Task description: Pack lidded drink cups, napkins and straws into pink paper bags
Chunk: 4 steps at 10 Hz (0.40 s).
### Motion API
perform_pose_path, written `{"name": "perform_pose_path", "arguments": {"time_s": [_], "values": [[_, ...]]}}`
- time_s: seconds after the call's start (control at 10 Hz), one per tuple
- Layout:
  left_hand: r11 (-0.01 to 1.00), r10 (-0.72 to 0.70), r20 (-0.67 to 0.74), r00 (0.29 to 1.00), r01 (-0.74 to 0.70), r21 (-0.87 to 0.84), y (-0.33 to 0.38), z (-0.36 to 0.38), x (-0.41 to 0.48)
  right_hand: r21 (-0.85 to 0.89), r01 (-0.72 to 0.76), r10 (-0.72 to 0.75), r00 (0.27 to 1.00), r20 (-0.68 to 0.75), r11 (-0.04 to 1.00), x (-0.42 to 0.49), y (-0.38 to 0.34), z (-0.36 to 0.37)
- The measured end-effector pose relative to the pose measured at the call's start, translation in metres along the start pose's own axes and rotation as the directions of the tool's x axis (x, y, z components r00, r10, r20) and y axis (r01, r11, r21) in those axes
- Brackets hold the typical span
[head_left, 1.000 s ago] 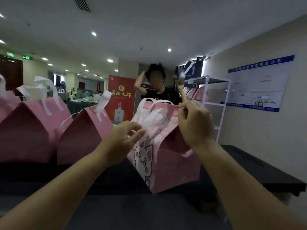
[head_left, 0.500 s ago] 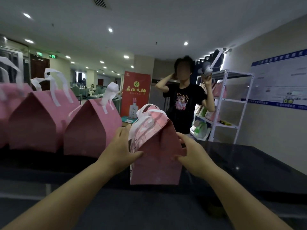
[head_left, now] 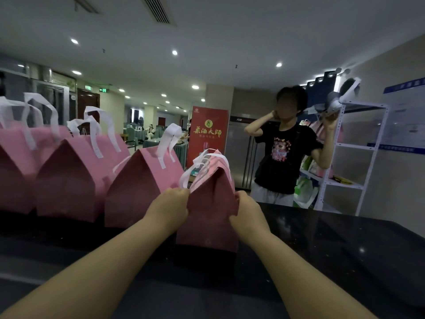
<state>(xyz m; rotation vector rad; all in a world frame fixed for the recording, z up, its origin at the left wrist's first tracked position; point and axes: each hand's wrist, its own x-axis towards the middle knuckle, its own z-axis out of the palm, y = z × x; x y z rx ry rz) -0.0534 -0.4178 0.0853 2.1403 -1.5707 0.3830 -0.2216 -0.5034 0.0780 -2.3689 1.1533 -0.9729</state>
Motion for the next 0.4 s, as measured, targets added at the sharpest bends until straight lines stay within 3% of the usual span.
{"name": "perform_pose_path", "arguments": {"time_s": [0.1, 0.2, 0.4], "values": [[0.997, -0.016, 0.002, 1.000, 0.016, 0.071, -0.004, 0.001, 0.009, -0.041, -0.021, 0.021, 1.000, 0.009, 0.999, 0.011, -0.004, 0.007], [0.999, -0.016, -0.010, 1.000, 0.016, 0.032, -0.010, -0.001, 0.008, -0.100, -0.051, 0.053, 0.998, 0.015, 0.994, 0.015, -0.007, 0.005], [1.000, 0.009, -0.091, 0.996, -0.008, 0.015, -0.038, -0.010, -0.020, -0.120, 0.042, -0.067, 0.976, -0.206, 0.992, 0.001, -0.009, -0.009]]}}
